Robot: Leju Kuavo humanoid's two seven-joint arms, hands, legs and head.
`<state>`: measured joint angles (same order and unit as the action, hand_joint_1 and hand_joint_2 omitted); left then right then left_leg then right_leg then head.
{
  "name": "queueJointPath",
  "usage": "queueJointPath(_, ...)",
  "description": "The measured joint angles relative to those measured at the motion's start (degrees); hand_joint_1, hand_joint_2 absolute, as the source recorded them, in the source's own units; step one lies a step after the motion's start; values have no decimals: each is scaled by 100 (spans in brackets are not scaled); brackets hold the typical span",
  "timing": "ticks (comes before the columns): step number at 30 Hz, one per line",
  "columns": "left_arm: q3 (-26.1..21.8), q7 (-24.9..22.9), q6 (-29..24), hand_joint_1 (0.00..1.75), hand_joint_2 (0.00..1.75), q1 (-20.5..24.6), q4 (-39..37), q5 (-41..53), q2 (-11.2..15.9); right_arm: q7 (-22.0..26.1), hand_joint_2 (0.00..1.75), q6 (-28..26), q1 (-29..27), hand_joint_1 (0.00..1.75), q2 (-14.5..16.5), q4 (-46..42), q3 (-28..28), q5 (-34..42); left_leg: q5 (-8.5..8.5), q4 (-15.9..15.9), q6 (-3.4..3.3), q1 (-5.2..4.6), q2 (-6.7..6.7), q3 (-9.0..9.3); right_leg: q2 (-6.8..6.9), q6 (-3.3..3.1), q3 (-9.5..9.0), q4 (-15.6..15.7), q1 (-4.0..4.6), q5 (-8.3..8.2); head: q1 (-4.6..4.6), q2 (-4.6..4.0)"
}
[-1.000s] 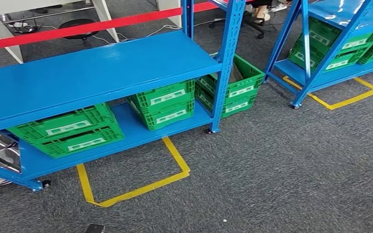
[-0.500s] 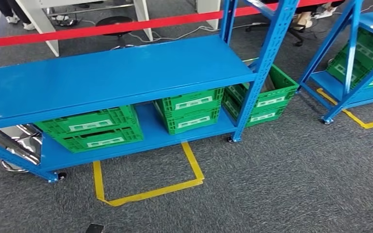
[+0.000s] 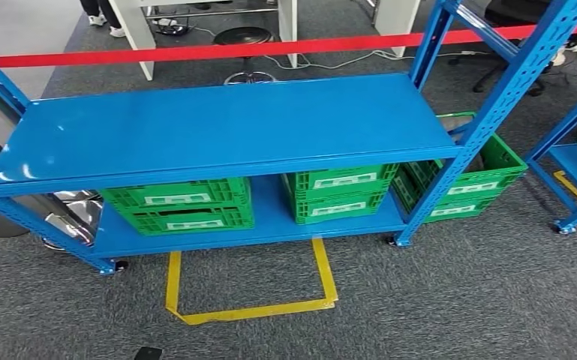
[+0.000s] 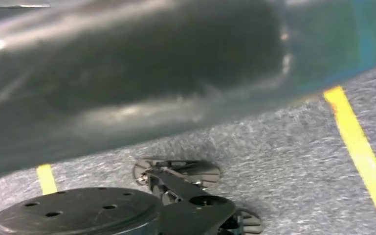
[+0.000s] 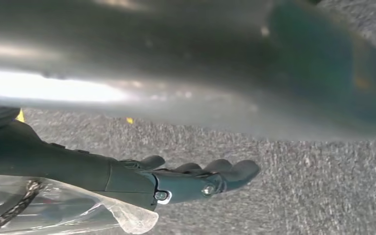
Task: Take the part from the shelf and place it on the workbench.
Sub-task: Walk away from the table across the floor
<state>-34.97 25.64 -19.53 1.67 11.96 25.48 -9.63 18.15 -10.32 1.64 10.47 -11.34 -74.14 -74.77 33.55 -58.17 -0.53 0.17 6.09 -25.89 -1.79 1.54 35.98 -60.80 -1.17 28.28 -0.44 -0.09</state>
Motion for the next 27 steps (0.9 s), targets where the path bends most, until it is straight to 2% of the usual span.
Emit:
queueJointPath(1,0,-2,-4,0,0,3,-1,8,1,1,0,3,6,0,-1,0,-1,0,-10,-53,26,2,-20,-12,35,-45,-52,13,0,-17,3,0)
queueJointPath(2,0,1,-7,0,0,7,-1,15,2,4,0,4,10,0,-3,-1,-1,0,-52,-198,53,-3,-107,-69,77,-86,-100,34,-5,7,3,0)
queueJointPath(4,0,10,-9,0,0,30,-1,24,7,14,0,7,17,0,-4,-2,-2,1,-30,-777,116,-6,-367,-410,157,-143,-227,71,-13,82,-7,0)
queueJointPath(5,0,15,-9,0,0,41,-1,26,6,20,0,9,18,0,-5,-2,-2,1,84,-1140,147,-7,-485,-659,199,-160,-291,80,-8,137,-14,0)
queueJointPath(7,0,21,-9,0,0,45,-1,27,6,30,0,21,14,0,-5,-2,-2,4,395,-1640,168,-3,-562,-1093,263,-163,-430,85,1,263,-19,0)
queueJointPath(8,0,22,-9,0,0,37,-1,27,5,36,0,29,14,0,-5,-2,-2,8,451,-1677,156,-7,-568,-1206,280,-163,-511,86,8,329,-22,0)
queueJointPath(9,0,22,-9,0,0,28,-1,27,4,42,0,38,14,0,-5,-2,-2,13,373,-1551,124,-17,-569,-1242,292,-162,-601,88,18,395,-22,0)
queueJointPath(10,0,23,-10,0,0,22,-1,27,4,48,0,44,15,0,-5,-2,-2,17,155,-1285,67,-38,-574,-1219,304,-162,-695,94,32,462,-23,0)
queueJointPath(11,-2,23,-12,0,0,15,-1,27,9,51,0,47,10,0,-2,-1,-2,20,-176,-945,-15,-75,-595,-1169,317,-165,-767,110,42,524,-23,0)
queueJointPath(12,-5,24,-15,0,0,10,-1,26,21,52,0,45,11,0,4,1,-3,26,-418,-684,-95,-119,-612,-1133,322,-158,-850,132,58,580,-8,0)
queueJointPath(13,-9,25,-20,0,0,4,-1,25,31,49,0,39,15,0,10,3,-3,33,-595,-468,-169,-165,-621,-1089,332,-144,-899,160,69,629,2,0)
queueJointPath(14,-13,26,-26,0,0,-5,-1,24,36,46,0,32,18,0,16,4,-4,43,-687,-348,-219,-196,-625,-1059,339,-125,-972,185,80,649,12,0)
queueJointPath(17,-20,30,-35,0,0,-11,-1,20,25,45,0,14,31,0,16,4,-5,59,-711,-129,-254,-170,-575,-843,330,-37,-1079,98,96,583,16,1)
queueJointPath(18,-23,31,-35,0,0,-1,-1,19,25,43,0,7,35,0,15,4,-5,61,-704,-65,-260,-151,-561,-751,298,-10,-1002,-44,93,592,20,1)
queueJointPath(20,-28,31,-32,0,0,26,-1,17,22,30,0,-15,54,0,13,4,-7,75,-670,7,-279,-131,-540,-637,222,33,-680,-537,82,789,29,0)
queueJointPath(22,-30,31,-22,0,0,40,-1,19,10,5,0,-48,63,0,8,3,-14,101,-596,12,-287,-128,-512,-586,196,73,-219,-1057,71,1081,24,0)
queueJointPath(23,-31,30,-18,0,0,35,-1,21,3,-8,0,-65,57,0,6,2,-19,114,-549,10,-278,-127,-497,-542,195,87,-53,-1156,65,1112,24,0)
queueJointPath(24,-32,30,-16,0,0,26,-1,22,-3,-18,0,-78,48,0,3,2,-23,124,-496,10,-266,-126,-482,-481,194,94,30,-1082,60,1001,23,0)
queueJointPath(25,-33,29,-16,0,0,19,-1,24,-8,-22,0,-87,40,0,-1,2,-25,132,-440,9,-250,-124,-469,-407,194,95,29,-846,56,757,24,0)
queueJointPath(26,-35,29,-15,0,0,12,-1,25,-12,-25,0,-93,31,0,-5,2,-27,140,-379,11,-230,-123,-461,-341,189,86,-25,-519,53,443,23,0)
queueJointPath(27,-37,29,-15,0,0,15,-3,26,-15,-28,0,-99,29,0,-9,2,-28,150,-327,5,-206,-124,-454,-283,175,70,-65,-234,58,213,18,-1)
